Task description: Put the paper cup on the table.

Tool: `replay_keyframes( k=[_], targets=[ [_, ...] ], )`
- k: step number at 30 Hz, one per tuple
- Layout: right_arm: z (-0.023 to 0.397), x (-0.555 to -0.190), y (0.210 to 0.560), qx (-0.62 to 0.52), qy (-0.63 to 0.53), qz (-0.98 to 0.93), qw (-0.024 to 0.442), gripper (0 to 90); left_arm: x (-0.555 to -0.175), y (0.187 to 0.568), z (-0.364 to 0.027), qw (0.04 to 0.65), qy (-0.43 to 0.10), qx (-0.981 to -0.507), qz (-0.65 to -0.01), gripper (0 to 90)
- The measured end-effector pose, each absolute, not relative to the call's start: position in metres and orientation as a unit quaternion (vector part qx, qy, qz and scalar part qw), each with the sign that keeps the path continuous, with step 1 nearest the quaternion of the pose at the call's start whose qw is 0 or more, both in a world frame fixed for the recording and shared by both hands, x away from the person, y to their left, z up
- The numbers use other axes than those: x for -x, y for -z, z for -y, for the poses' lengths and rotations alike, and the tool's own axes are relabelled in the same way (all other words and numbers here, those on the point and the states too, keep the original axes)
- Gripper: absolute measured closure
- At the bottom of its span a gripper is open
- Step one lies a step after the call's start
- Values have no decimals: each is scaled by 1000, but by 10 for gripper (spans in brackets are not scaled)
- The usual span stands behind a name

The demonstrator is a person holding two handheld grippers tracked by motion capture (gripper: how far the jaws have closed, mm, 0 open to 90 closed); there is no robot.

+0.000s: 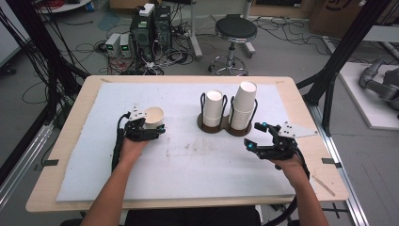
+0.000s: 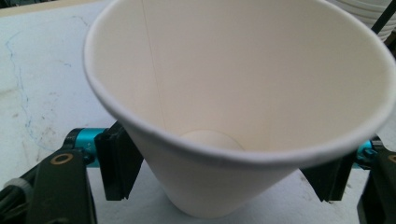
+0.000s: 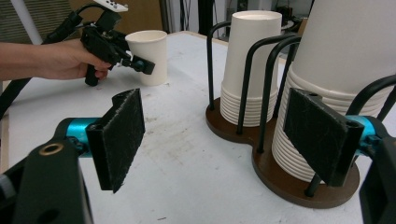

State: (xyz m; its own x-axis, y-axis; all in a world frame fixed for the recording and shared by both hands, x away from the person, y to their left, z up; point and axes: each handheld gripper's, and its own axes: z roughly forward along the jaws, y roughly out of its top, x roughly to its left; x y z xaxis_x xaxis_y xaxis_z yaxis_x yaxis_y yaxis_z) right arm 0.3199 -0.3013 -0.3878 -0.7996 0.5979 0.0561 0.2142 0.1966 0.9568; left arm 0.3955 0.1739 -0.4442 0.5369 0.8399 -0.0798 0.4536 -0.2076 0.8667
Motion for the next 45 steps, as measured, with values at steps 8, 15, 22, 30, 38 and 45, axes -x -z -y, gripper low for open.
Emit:
replay_keyframes(
  k=[8, 15, 22, 30, 38, 45],
  targets=[
    [300, -320, 388, -267, -573, -757, 167, 212, -383, 444, -184, 461, -218, -739, -440, 244],
    [298, -321, 391, -268, -565, -763, 164, 212, -362, 444, -195, 487, -226, -721, -439, 244],
    [297, -322, 393, -269, -557, -768, 167, 212, -345, 437, -205, 514, -232, -709, -425, 241],
    [299, -322, 397, -279, -554, -766, 170, 212, -328, 415, -205, 554, -236, -706, -372, 231],
    [307, -319, 401, -294, -542, -764, 191, 211, -322, 395, -194, 603, -222, -701, -310, 205],
    [318, -311, 402, -308, -537, -758, 205, 211, -316, 396, -193, 626, -220, -688, -295, 205]
  ],
)
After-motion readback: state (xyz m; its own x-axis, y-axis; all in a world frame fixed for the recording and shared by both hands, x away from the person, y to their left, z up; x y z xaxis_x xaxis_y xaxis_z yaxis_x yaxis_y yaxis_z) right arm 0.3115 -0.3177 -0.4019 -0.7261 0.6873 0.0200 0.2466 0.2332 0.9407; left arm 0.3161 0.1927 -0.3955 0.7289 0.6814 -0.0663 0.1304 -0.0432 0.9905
